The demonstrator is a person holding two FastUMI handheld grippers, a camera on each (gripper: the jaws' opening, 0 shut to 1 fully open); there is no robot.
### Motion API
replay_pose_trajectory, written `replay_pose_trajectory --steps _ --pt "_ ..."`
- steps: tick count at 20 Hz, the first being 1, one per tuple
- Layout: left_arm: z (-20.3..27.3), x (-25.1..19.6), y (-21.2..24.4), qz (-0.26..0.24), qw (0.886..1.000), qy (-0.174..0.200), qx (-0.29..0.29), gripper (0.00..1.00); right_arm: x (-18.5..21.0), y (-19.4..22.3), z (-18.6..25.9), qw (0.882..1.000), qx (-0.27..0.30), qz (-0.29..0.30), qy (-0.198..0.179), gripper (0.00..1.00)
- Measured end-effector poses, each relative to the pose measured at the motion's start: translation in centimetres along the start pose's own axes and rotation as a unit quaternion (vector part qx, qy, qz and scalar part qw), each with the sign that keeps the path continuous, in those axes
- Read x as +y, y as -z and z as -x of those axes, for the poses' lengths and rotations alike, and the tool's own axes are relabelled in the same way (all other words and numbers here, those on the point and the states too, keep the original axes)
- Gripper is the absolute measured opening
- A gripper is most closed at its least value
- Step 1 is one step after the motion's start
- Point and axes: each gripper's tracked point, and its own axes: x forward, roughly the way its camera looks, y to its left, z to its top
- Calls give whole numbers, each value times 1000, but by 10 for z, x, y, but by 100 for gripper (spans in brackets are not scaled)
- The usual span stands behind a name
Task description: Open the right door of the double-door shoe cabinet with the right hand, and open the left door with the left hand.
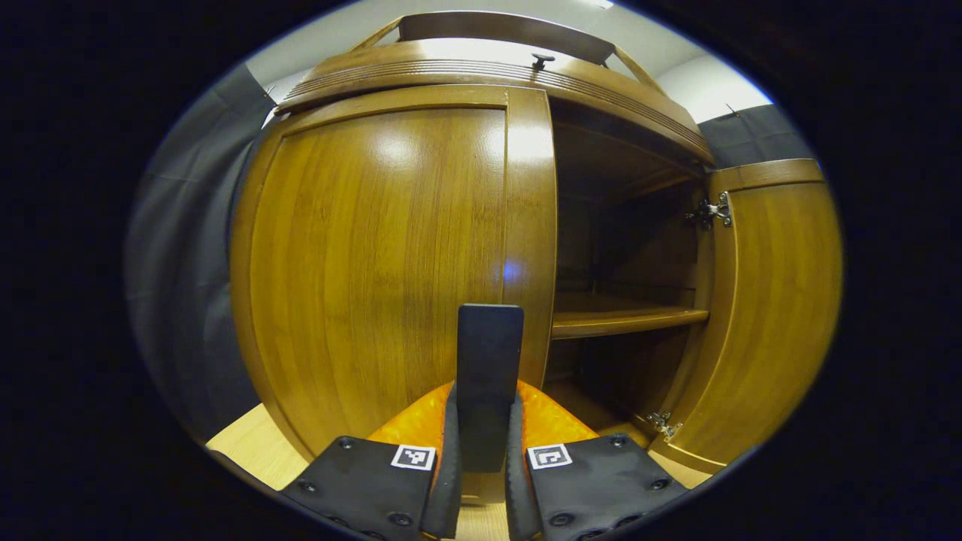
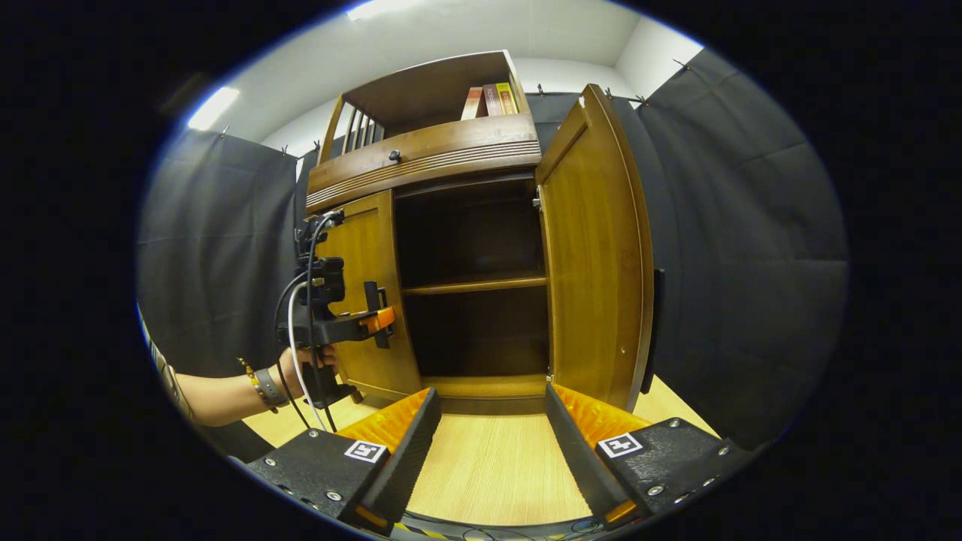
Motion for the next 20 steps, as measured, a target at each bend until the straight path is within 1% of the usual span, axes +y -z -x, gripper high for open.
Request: replay_pose_trajectory --steps 2,6,10,11,12,14,16,17,18,20 --pt "23 5 1 2 1000 0 4 31 3 2 1 1000 2 2 -3 98" --pt "72 24 -3 5 1000 -25 -3 31 14 5 1 1000 4 -2 -14 98" --pt "107 43 -4 6 999 -40 -3 31 29 8 -4 999 9 1 -34 98" --pt "113 47 -4 7 999 -45 -6 30 32 8 -6 999 10 2 -38 87" --pt "121 54 -6 5 998 -56 -9 31 35 8 -8 999 9 2 -42 98" --pt "137 67 -7 4 997 -78 -13 29 41 7 -12 999 9 -1 -48 98" --pt "151 83 -8 -1 995 -98 -14 30 48 8 -14 998 10 -5 -55 98" --pt "161 89 -9 -7 994 -106 -14 25 51 9 -15 998 11 -6 -58 98" --pt "168 95 -9 -10 993 -113 -14 25 54 9 -17 998 11 -5 -60 98" --pt "176 106 -14 -9 992 -122 -14 22 59 9 -18 998 13 -3 -64 98"
